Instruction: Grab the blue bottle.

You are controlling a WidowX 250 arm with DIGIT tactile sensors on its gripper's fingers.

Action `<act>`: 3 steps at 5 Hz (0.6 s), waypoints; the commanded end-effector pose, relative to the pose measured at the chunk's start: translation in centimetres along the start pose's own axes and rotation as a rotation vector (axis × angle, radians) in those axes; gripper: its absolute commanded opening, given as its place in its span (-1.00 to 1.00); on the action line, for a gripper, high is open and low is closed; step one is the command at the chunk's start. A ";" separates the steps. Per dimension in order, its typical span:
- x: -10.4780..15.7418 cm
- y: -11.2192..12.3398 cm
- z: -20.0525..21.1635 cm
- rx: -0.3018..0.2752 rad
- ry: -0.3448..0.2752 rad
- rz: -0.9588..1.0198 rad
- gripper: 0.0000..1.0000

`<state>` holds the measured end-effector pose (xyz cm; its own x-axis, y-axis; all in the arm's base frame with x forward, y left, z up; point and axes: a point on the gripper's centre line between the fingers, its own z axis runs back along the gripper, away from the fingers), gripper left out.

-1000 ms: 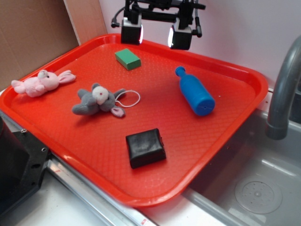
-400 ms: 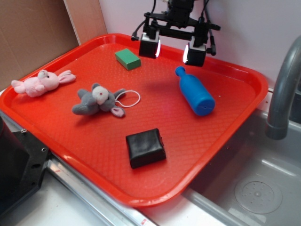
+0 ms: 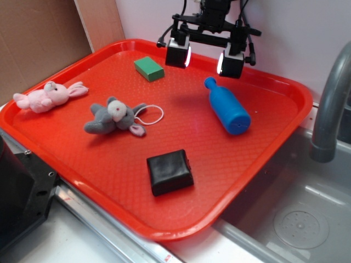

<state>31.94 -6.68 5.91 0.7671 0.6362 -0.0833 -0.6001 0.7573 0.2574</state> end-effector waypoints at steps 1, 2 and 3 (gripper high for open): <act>-0.5 -2.6 2.7 -0.115 -0.030 -0.081 1.00; -1.5 -3.3 2.5 -0.113 -0.025 -0.095 1.00; -2.3 -3.2 0.4 -0.087 0.027 -0.099 1.00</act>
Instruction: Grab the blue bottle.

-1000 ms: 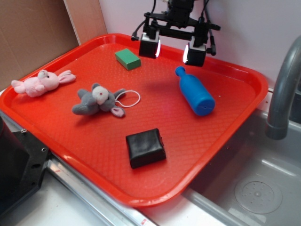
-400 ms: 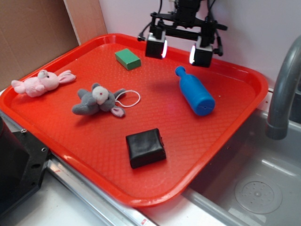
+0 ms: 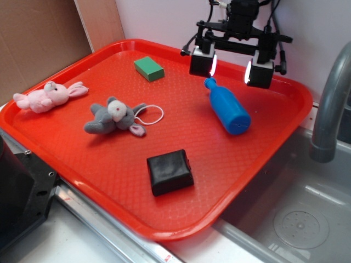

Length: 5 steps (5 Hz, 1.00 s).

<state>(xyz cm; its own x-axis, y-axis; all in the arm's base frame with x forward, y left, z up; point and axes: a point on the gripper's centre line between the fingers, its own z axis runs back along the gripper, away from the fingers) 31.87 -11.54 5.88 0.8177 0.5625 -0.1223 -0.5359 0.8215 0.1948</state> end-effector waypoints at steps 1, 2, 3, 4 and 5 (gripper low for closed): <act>0.7 1.5 -3.8 -0.002 0.055 0.006 1.00; 1.0 2.0 -5.9 0.029 0.047 -0.022 1.00; 1.0 2.0 -6.6 0.032 0.039 -0.034 -1.00; 1.1 1.9 -6.0 0.017 0.039 -0.045 -1.00; 1.1 2.1 -2.4 0.023 0.008 -0.075 -1.00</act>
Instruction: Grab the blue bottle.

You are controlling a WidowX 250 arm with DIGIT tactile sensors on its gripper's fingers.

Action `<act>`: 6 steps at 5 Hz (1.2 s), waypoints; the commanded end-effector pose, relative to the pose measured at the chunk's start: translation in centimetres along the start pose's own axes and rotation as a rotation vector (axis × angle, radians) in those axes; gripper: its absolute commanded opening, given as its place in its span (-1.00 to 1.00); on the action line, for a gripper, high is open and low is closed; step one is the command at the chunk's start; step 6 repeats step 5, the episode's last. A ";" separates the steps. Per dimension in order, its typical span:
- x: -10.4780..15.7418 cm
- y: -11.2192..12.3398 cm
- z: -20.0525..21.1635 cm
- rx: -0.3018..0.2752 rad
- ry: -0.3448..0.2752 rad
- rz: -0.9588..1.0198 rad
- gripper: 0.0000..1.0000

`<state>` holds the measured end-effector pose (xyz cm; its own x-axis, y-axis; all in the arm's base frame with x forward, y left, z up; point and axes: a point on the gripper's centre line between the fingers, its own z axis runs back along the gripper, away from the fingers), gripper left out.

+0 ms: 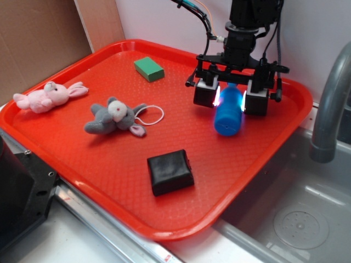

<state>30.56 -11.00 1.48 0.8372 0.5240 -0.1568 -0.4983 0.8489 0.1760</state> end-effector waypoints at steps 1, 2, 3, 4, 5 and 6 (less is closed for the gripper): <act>-0.2 1.0 7.4 0.052 -0.037 -0.125 -1.00; -2.2 1.7 12.2 0.028 -0.145 -0.271 -1.00; -3.4 3.8 16.7 -0.013 -0.272 -0.373 -1.00; -3.7 5.8 21.5 -0.020 -0.284 -0.395 -1.00; -4.0 6.7 25.3 -0.048 -0.258 -0.394 -1.00; -4.0 6.7 25.3 -0.048 -0.258 -0.394 -1.00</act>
